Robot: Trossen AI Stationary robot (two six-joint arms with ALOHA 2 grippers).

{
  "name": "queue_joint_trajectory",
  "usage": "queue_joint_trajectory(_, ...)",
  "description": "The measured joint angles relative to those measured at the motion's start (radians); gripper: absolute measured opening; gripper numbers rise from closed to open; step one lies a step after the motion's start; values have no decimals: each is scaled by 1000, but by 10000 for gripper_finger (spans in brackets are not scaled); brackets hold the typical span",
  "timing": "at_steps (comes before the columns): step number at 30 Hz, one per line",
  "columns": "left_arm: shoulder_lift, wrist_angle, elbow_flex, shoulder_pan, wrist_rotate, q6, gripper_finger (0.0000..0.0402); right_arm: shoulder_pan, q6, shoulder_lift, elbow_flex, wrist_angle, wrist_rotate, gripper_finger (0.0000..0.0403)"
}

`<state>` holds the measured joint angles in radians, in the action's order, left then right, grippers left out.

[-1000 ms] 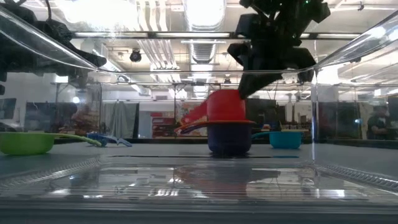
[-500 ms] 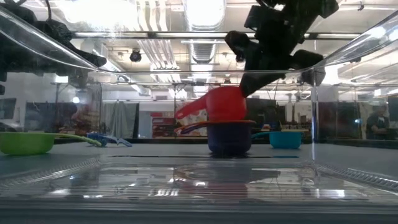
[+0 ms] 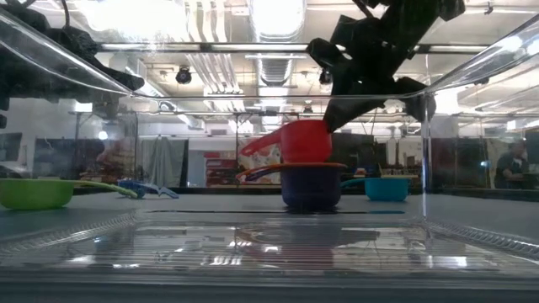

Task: Nest measuring cups in basket
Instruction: Stack the red measuring cup on top of the orange measuring cup, then stack the light blue measuring cup on top of the red measuring cup

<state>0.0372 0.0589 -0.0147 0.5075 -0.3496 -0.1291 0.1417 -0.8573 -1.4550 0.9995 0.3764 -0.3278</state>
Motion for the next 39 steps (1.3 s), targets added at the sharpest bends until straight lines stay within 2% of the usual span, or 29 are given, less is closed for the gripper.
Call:
queue_joint_trajectory(5, 0, 0, 0, 0, 0, 0, 0, 16, 1, -3, -17, 0, -62, 12)
queue_joint_trajectory(10, 0, 0, 0, 0, 0, 0, 0, 15, 35, -4, -33, -3, -57, 17)
queue_joint_trajectory(18, 0, 0, 0, 0, 0, 0, 0, 15, 38, -4, -36, -6, -56, 66)
queue_joint_trajectory(27, 0, 0, 0, 0, 0, 0, 0, 15, 99, 27, -36, -11, -56, 71)
queue_joint_trajectory(30, 0, 0, 0, 0, 0, 0, 0, -1, 178, 75, -32, -19, 23, 72)
queue_joint_trajectory(34, 0, 0, 0, 0, 0, 0, 0, -74, 330, 163, -68, -127, 253, 69)
queue_joint_trajectory(36, 0, 0, 0, 0, 0, 0, 0, -112, 396, 210, -120, -203, 342, 67)
queue_joint_trajectory(39, 0, 0, 0, 0, 0, 0, 0, -154, 451, 292, -250, -389, 378, 61)
